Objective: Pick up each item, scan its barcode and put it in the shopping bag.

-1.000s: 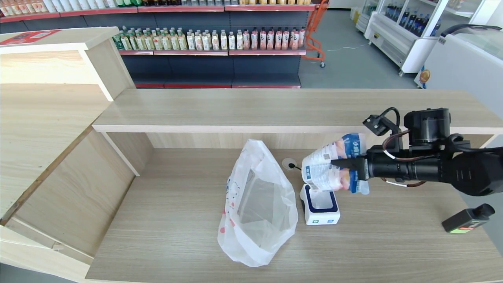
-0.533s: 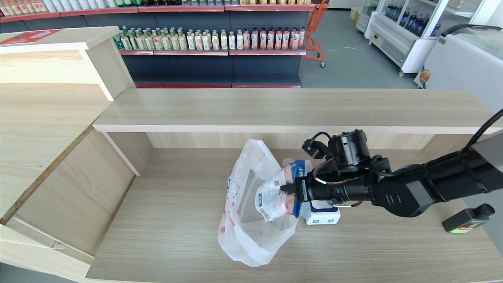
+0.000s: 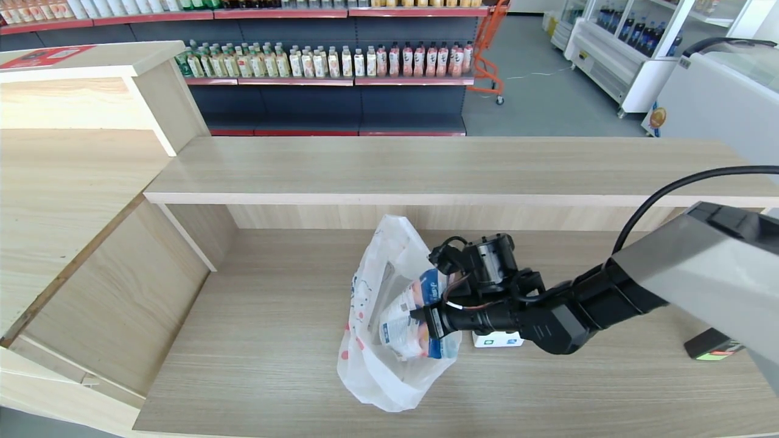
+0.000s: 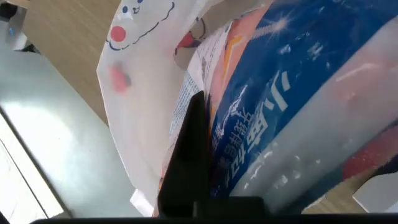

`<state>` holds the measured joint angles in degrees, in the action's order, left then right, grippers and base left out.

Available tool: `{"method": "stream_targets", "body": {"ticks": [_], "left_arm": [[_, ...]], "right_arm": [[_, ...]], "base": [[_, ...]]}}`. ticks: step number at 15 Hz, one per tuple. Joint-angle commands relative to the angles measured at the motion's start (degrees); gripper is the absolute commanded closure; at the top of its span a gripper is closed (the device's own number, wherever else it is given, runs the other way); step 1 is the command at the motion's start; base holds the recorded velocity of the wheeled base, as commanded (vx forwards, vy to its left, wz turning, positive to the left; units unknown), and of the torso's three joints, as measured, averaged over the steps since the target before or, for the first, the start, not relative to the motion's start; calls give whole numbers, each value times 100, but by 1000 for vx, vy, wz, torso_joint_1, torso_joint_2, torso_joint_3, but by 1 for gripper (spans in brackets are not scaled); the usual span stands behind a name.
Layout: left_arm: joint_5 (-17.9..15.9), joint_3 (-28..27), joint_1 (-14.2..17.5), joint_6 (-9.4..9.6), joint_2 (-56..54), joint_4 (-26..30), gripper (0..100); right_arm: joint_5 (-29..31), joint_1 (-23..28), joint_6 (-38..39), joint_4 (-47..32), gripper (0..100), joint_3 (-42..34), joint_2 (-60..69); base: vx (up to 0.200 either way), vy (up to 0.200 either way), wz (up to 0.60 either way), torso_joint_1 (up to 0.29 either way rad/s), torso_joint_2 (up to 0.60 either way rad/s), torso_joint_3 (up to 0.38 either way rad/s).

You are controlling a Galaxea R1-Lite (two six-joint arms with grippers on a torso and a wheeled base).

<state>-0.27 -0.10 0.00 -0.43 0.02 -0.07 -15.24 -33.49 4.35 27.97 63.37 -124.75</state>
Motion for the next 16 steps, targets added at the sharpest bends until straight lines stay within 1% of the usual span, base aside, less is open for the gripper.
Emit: {"method": "stream_targets", "body": {"ticks": [1, 3, 4, 5, 6, 7, 10, 12, 13, 14, 15, 16], "left_arm": [[-8, 1, 0, -1, -2, -1, 0], [0, 1, 0, -1, -2, -1, 0], [0, 1, 0, -1, -2, -1, 0], [0, 1, 0, -1, -2, -1, 0], [0, 1, 0, -1, -2, -1, 0], [-8, 1, 0, -1, -2, -1, 0], [-8, 1, 0, -1, -2, -1, 0], [0, 1, 0, -1, -2, -1, 0], [0, 1, 0, -1, -2, -1, 0], [0, 1, 0, -1, -2, -1, 0], [0, 1, 0, -1, -2, -1, 0], [0, 1, 0, -1, -2, -1, 0]], "right_arm": [[30, -70, 39, 104, 0, 211, -243], [12, -114, 400, 130, 0, 440, -208], [12, -149, 848, 121, 0, 747, -146], [12, -97, 962, 95, 0, 791, -103], [12, 26, 997, 86, 0, 703, -15], [-5, 220, 1235, 121, 0, 510, 91], [-32, 466, 1850, 113, 0, 475, 346], [-392, 694, 2395, 86, 0, 325, 820], [-506, 774, 2500, 86, 0, 273, 961], [-788, 1020, 2720, 78, 0, -9, 1576], [-805, 1134, 2729, 60, 0, -193, 1866], [-779, 1450, 2527, -300, 0, -641, 2543]], "base": [[0, 0, 0, 0, 0, 0], [0, 0, 0, 0, 0, 0], [0, 0, 0, 0, 0, 0], [0, 0, 0, 0, 0, 0], [0, 0, 0, 0, 0, 0], [0, 0, 0, 0, 0, 0], [0, 0, 0, 0, 0, 0], [0, 0, 0, 0, 0, 0], [0, 0, 0, 0, 0, 0], [0, 0, 0, 0, 0, 0], [0, 0, 0, 0, 0, 0], [0, 0, 0, 0, 0, 0]]}}
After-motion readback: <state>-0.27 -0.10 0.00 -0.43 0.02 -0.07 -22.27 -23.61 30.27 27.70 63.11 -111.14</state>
